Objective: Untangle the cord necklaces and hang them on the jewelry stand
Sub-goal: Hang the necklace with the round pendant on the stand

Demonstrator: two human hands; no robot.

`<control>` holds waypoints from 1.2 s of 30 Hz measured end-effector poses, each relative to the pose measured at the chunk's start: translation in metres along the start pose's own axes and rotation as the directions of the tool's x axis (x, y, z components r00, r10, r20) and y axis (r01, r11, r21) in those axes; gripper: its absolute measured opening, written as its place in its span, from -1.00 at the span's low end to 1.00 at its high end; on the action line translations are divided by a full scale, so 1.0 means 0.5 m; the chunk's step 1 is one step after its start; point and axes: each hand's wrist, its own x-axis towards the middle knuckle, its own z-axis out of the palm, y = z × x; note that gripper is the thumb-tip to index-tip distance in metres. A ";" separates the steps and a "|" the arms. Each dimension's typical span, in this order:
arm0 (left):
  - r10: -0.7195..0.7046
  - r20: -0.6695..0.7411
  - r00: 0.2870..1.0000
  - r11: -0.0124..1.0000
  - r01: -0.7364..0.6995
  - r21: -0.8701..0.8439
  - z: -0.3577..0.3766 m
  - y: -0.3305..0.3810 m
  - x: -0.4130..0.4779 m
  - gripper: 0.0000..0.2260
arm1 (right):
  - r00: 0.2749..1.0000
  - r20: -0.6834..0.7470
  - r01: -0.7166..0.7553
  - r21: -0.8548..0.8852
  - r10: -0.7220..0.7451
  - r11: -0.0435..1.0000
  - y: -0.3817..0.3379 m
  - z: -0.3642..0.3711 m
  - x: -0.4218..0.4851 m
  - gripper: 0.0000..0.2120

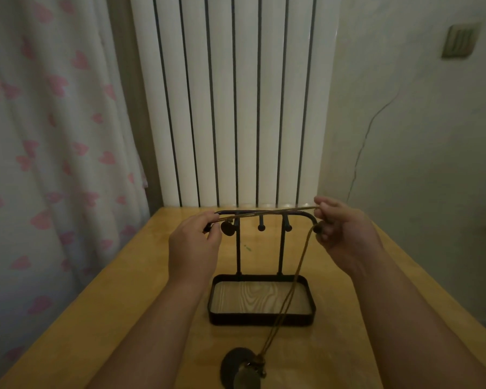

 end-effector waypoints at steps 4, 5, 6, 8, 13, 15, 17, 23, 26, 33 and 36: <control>-0.013 0.017 1.000 1.000 0.013 -0.006 -0.004 0.005 0.002 -0.78 | 0.990 -0.082 0.095 -0.186 -0.112 0.978 -0.012 0.004 0.008 -0.85; -0.016 0.021 1.000 1.000 0.016 -0.003 -0.004 0.007 0.001 -0.78 | 0.987 -0.097 0.112 -0.189 -0.132 0.976 -0.015 0.006 0.009 -0.86; -0.016 0.020 1.000 1.000 0.016 0.001 -0.003 0.008 0.000 -0.78 | 0.982 -0.113 0.127 -0.193 -0.150 0.973 -0.017 0.007 0.011 -0.87; -0.021 0.019 1.000 1.000 0.021 -0.002 -0.003 0.010 -0.001 -0.77 | 0.970 -0.146 0.150 -0.258 -0.192 0.954 -0.018 0.007 0.011 -0.90; -0.051 0.024 0.998 0.999 0.052 -0.013 -0.007 0.011 -0.001 -0.77 | 0.939 -0.228 0.148 -0.404 -0.256 0.903 0.013 0.004 0.015 -0.92; -0.055 0.023 0.998 0.998 0.056 -0.014 -0.008 0.012 -0.002 -0.77 | 0.930 -0.267 0.126 -0.409 -0.251 0.904 0.031 0.001 0.015 -0.91; -0.064 0.020 0.998 0.998 0.064 -0.012 -0.010 0.013 -0.004 -0.76 | 0.929 -0.294 0.100 -0.382 -0.223 0.919 0.050 0.002 0.011 -0.87; -0.113 0.034 0.993 0.991 0.116 -0.073 -0.014 0.021 -0.011 -0.73 | 0.928 -0.322 0.068 -0.347 -0.186 0.935 0.112 0.035 -0.024 -0.80; -0.162 0.088 0.983 0.971 0.174 -0.164 -0.010 0.019 -0.018 -0.67 | 0.954 -0.263 0.026 -0.404 -0.143 0.915 0.150 0.047 -0.041 -0.80; -0.362 0.036 0.932 0.853 0.347 -0.391 -0.003 -0.003 -0.057 -0.60 | 0.988 -0.111 0.019 -0.607 -0.108 0.794 0.173 0.049 -0.052 -0.81; -0.462 -0.011 0.887 0.857 0.443 -0.262 0.011 -0.013 -0.075 -0.85 | 0.991 -0.100 0.017 -0.588 -0.093 0.809 0.159 0.044 -0.054 -0.83</control>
